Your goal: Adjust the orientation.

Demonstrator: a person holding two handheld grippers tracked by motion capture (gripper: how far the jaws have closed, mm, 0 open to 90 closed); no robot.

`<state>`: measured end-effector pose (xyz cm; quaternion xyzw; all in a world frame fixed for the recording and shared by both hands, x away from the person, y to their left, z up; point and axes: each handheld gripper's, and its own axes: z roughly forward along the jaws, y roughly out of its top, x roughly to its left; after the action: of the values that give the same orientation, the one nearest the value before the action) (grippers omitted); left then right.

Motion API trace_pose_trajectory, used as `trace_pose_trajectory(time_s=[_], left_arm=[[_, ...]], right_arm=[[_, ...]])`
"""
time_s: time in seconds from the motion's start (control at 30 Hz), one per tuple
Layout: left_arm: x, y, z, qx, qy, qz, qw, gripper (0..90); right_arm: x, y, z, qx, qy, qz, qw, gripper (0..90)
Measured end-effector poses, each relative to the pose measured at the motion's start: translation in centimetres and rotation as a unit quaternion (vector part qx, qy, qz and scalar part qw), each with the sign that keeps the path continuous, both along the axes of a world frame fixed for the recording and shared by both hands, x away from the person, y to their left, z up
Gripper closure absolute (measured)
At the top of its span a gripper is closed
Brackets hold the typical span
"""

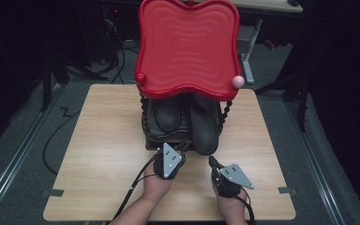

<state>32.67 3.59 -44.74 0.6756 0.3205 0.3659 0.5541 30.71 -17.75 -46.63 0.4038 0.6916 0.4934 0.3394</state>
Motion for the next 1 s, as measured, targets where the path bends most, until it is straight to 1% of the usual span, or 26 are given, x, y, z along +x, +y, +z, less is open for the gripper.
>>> trace_pose_trajectory(time_s=[0.13,0.2,0.33,0.4,0.47,0.53,0.73,0.77,0.93,1.0], left_arm=[[-2.0,1.9,-0.9,0.002,0.004,-0.005,1.0,81.5],[-3.0,3.0,-1.4,0.009,0.007,-0.006,0.9999,80.5],[-4.1,4.6,-1.9,0.012,0.011,-0.006,0.9999,79.7],[-4.3,5.1,-1.9,0.015,0.012,-0.004,0.9998,79.0],[-4.4,5.5,-1.9,0.011,0.011,-0.001,0.9999,78.9],[-4.3,5.8,-2.0,0.012,0.014,0.001,0.9998,78.4],[-4.2,5.9,-2.4,0.011,0.022,-0.002,0.9997,77.6],[-4.2,5.9,-2.4,0.012,0.022,-0.002,0.9997,77.5],[-4.2,6.0,-2.4,0.014,0.025,-0.004,0.9996,77.1],[-4.2,6.1,-2.4,0.012,0.026,-0.003,0.9996,77.0]], right_arm=[[0.5,0.3,0.0,0.002,-0.001,0.0,1.0,89.7],[0.8,0.6,0.2,0.002,-0.001,0.002,1.0,89.7],[1.5,1.2,0.3,0.005,-0.004,0.003,1.0,89.6],[1.9,1.6,0.4,0.009,-0.002,0.004,0.9999,89.6],[2.3,2.0,0.5,0.009,-0.003,0.004,0.9999,89.6],[2.7,2.3,0.6,0.01,-0.004,0.006,0.9999,89.6],[3.7,3.2,0.8,0.012,-0.001,0.004,0.9999,89.6],[3.8,3.2,0.8,0.01,-0.003,0.004,0.9999,89.6],[4.2,3.5,1.1,0.014,-0.005,0.0,0.9999,89.6],[4.5,3.6,1.3,0.011,-0.007,-0.001,0.9999,89.6]])
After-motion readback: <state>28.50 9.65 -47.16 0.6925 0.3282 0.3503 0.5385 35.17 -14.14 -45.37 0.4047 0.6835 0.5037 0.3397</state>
